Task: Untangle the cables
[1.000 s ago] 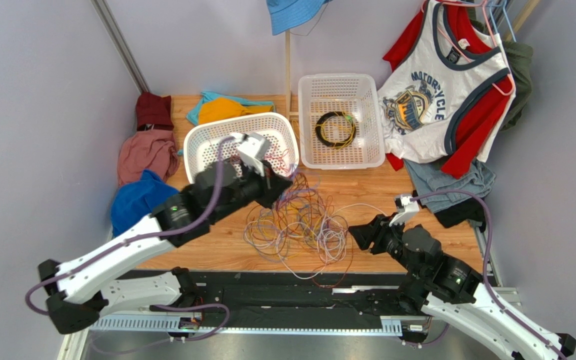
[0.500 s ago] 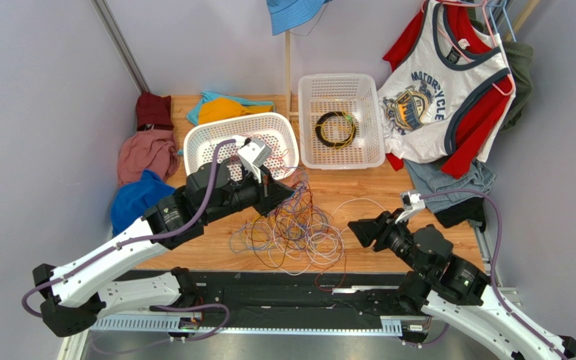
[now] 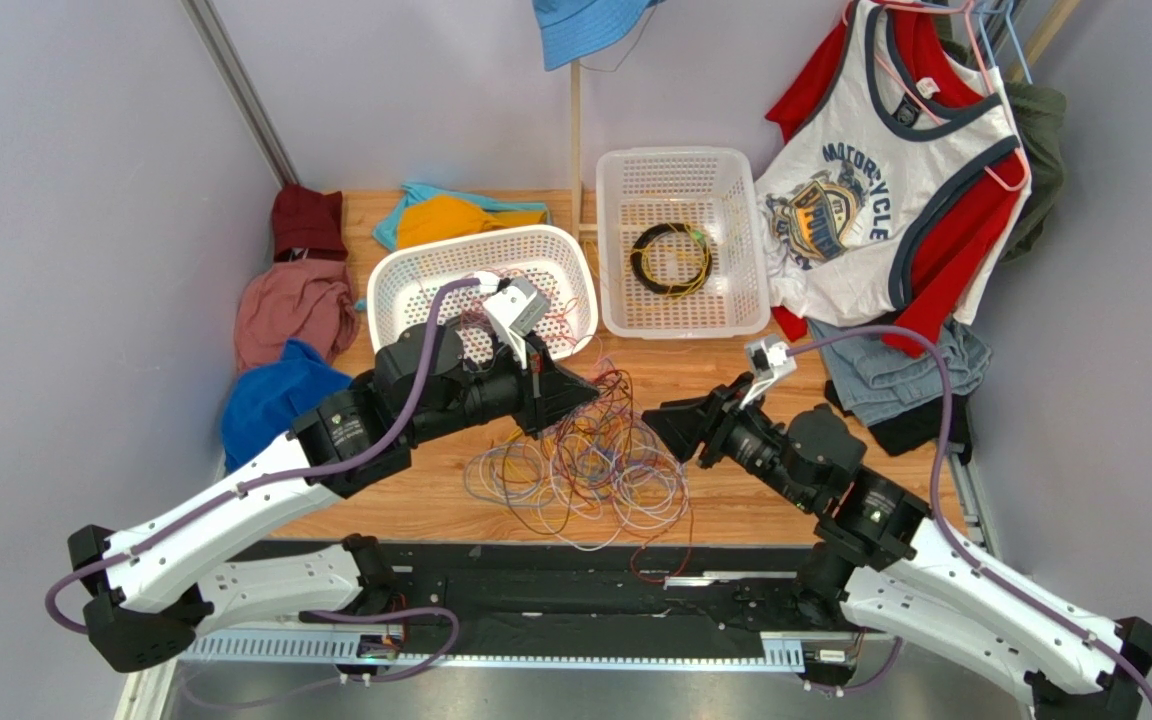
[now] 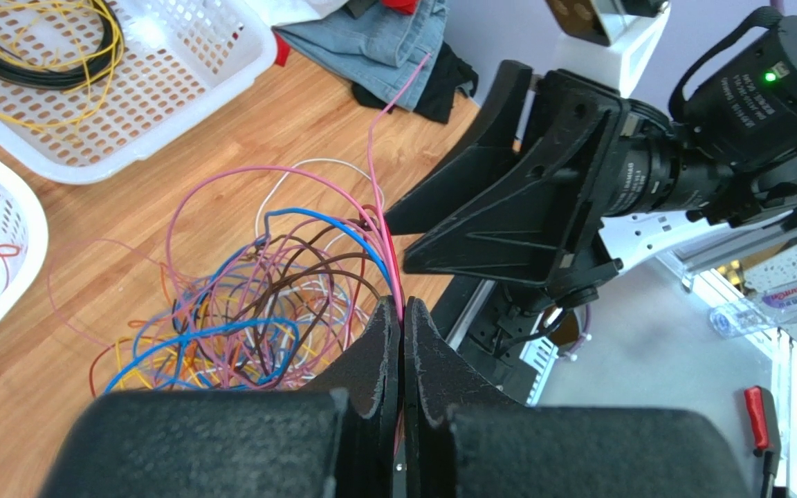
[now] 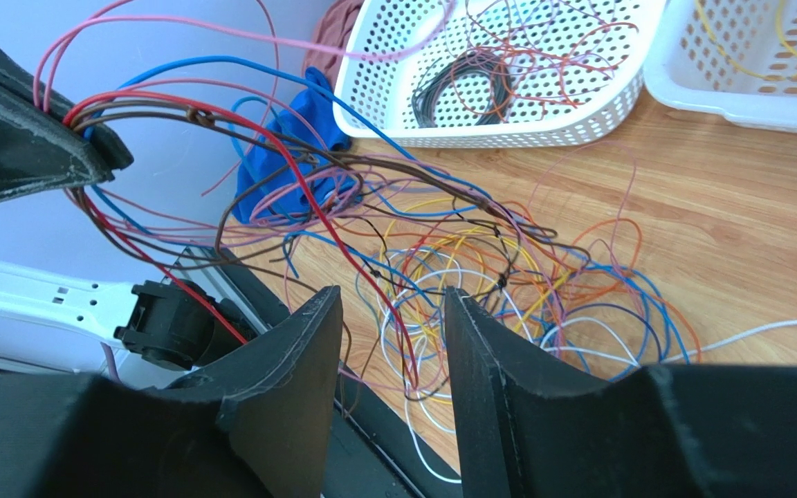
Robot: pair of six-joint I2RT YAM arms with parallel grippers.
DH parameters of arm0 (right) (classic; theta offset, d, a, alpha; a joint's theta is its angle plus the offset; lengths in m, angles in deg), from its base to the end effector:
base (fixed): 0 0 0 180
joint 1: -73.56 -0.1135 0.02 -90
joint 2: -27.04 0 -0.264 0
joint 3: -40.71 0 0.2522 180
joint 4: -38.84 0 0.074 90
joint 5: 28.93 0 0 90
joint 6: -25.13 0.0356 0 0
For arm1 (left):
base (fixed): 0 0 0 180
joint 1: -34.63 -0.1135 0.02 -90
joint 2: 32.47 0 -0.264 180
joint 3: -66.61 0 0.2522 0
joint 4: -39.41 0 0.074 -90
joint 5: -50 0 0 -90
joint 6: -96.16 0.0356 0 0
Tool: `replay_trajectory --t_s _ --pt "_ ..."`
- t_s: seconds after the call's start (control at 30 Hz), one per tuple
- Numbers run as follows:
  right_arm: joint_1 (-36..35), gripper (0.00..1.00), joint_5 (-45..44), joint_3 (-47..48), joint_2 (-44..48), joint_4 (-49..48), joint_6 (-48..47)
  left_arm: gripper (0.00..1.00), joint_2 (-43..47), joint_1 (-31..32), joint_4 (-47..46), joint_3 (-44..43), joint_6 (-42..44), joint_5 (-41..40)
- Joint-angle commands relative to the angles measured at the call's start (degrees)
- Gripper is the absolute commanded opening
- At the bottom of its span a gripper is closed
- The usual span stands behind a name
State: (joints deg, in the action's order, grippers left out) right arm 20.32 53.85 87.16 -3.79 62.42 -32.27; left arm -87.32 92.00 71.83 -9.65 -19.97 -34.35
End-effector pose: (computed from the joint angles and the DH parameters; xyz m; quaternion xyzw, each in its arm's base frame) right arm 0.0900 0.1131 0.3016 -0.0942 0.7482 0.4113 0.5120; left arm 0.1104 -0.1789 0.4005 0.2377 0.7338 -0.4514 0.4486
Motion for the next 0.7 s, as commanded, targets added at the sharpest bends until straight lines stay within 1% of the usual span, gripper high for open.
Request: replay_trajectory --t_s 0.0,0.1,0.13,0.3,0.4,0.43,0.47,0.5,0.53,0.57,0.63,0.67 --pt "-0.2 0.44 2.7 3.3 -3.8 -9.1 -2.1 0.0 0.2 0.1 -2.8 -0.8 -0.8 1.6" --pt "-0.2 0.43 4.6 3.8 -5.9 -9.3 -2.0 0.0 0.0 0.1 -2.2 -1.0 -0.5 1.6" --pt "-0.2 0.43 4.6 3.4 -6.3 -11.4 -1.8 0.0 0.0 0.1 -2.2 -1.0 -0.5 1.6" --pt "-0.2 0.43 4.7 2.8 -8.6 -12.9 -1.8 0.0 -0.3 0.1 -2.6 -0.9 -0.8 2.3" --pt "-0.2 0.42 4.6 3.3 -10.8 -13.5 -2.1 0.0 -0.5 0.1 -2.7 -1.0 -0.9 2.6" --pt "-0.2 0.4 4.2 3.3 -12.0 -13.5 -2.3 0.0 -0.4 0.1 -2.7 -0.9 -1.0 2.7" --pt "-0.2 0.35 2.8 3.5 -12.6 -13.3 -2.5 0.0 -0.3 0.1 -2.7 -0.7 -1.1 2.8" --pt "-0.2 0.2 2.0 4.0 -13.0 -12.2 -2.6 0.0 -0.1 0.1 -2.8 -0.6 -1.2 2.8" --pt "-0.2 0.09 1.2 4.4 -13.5 -11.3 -2.7 0.0 0.2 0.1 -2.7 -0.4 -1.2 2.7" --pt "-0.3 0.01 -0.9 5.1 -13.5 -10.2 -3.0 0.0 0.4 0.1 -2.2 0.0 -1.1 1.9" --pt "-0.2 0.0 -2.4 7.8 -11.5 -5.8 -4.3 0.0 1.5 0.1 -1.4 0.8 -0.8 0.2" --pt "-0.3 0.0 -2.8 9.0 -10.6 -4.7 -4.9 0.04 1.8 0.1 0.1 1.8 -0.5 -3.0"
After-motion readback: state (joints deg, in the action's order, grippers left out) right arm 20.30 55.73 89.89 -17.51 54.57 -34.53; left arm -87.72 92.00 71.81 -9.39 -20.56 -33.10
